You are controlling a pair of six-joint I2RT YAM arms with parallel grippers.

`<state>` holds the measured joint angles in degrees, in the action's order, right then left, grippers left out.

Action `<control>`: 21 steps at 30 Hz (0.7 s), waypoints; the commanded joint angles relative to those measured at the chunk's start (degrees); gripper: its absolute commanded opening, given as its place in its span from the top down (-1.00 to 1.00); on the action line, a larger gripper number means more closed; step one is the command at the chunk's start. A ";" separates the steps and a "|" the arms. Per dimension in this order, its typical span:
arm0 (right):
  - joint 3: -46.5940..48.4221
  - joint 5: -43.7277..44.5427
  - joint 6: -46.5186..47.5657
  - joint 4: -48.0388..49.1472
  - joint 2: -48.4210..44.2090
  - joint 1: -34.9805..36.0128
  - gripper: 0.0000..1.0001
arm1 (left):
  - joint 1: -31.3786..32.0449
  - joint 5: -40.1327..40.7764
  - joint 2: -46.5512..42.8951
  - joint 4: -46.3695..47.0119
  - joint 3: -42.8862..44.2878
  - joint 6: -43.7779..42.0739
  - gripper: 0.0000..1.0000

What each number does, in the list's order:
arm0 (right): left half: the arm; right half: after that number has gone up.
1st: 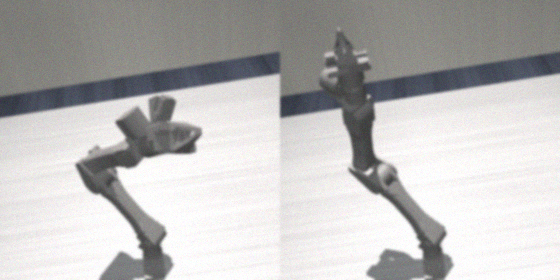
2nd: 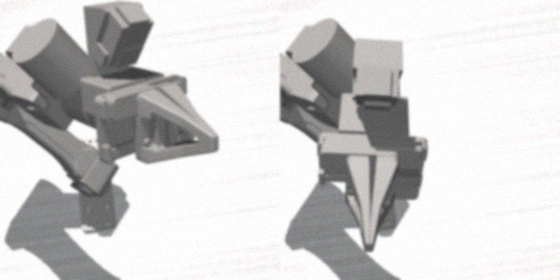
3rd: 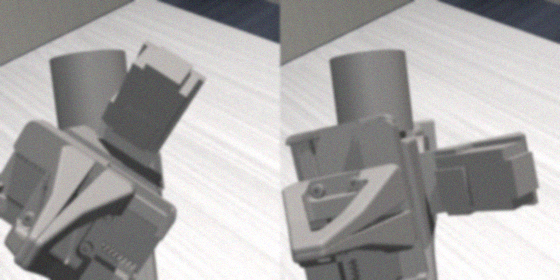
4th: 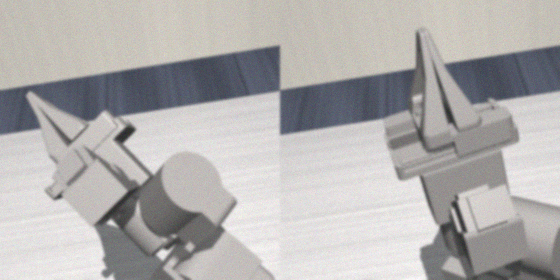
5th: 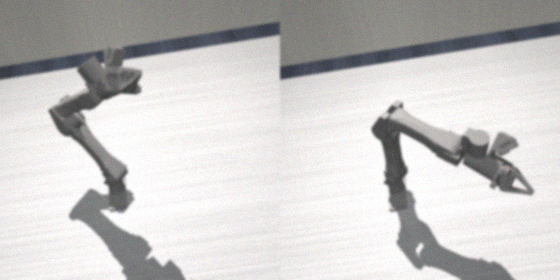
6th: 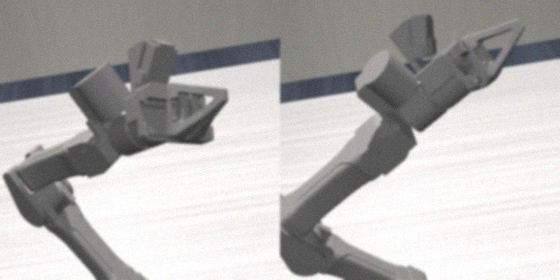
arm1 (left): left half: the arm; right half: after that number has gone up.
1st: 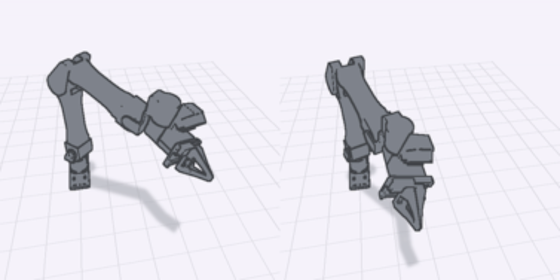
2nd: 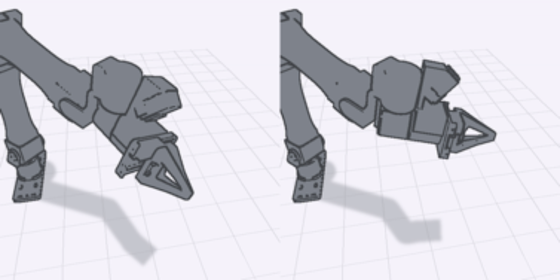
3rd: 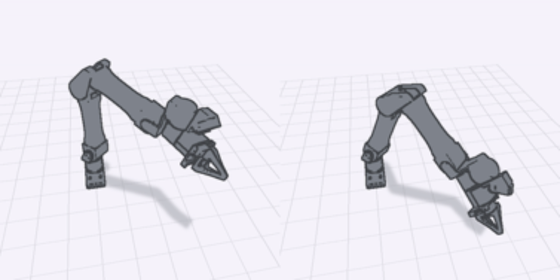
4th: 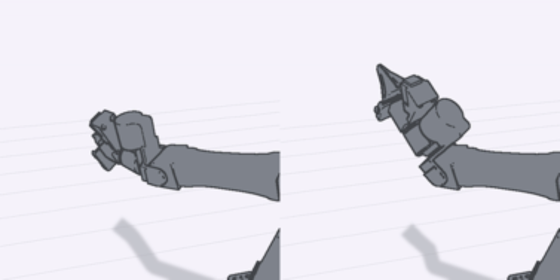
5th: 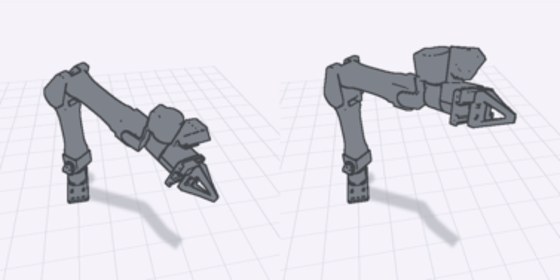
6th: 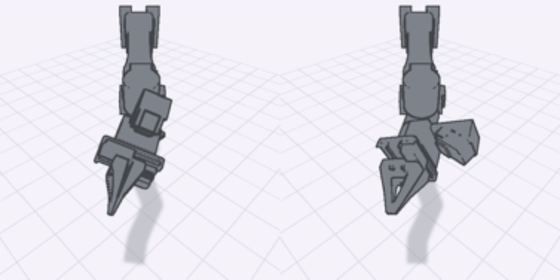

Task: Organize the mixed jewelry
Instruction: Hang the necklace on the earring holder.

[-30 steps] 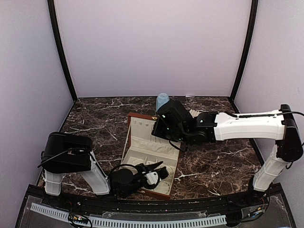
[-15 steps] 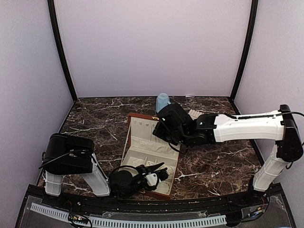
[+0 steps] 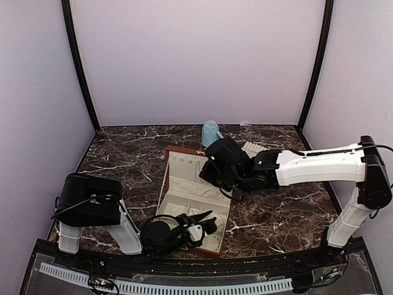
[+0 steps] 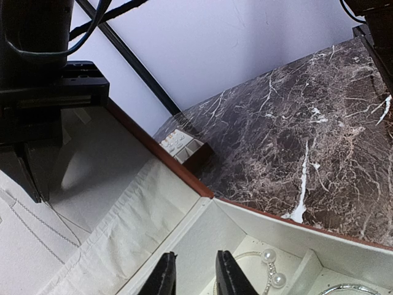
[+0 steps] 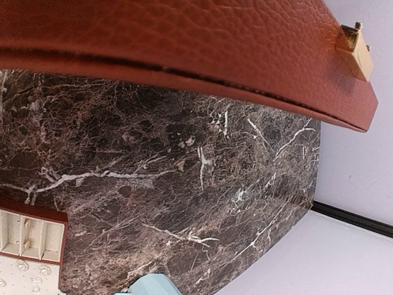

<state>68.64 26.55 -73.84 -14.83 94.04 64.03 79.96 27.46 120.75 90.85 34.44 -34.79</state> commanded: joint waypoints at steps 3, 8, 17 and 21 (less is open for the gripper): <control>-0.69 -1.43 8.27 7.89 -0.93 -0.68 1.00 | 1.57 -0.45 0.98 0.51 -1.39 1.39 0.49; -0.54 -2.24 10.27 10.61 -0.84 -0.66 1.00 | 1.59 -0.32 0.98 0.75 -1.68 1.65 0.49; -2.15 0.34 8.51 13.74 -1.63 -0.75 1.00 | 1.57 -1.18 1.39 0.96 -2.26 2.71 0.49; -2.13 1.73 6.77 14.23 -1.34 -0.83 1.00 | 1.52 -1.43 1.55 1.27 -2.49 2.87 0.49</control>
<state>67.05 24.49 -65.36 -3.62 94.04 64.01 80.27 26.81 120.86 92.33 33.74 -33.54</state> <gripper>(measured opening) 0.006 0.254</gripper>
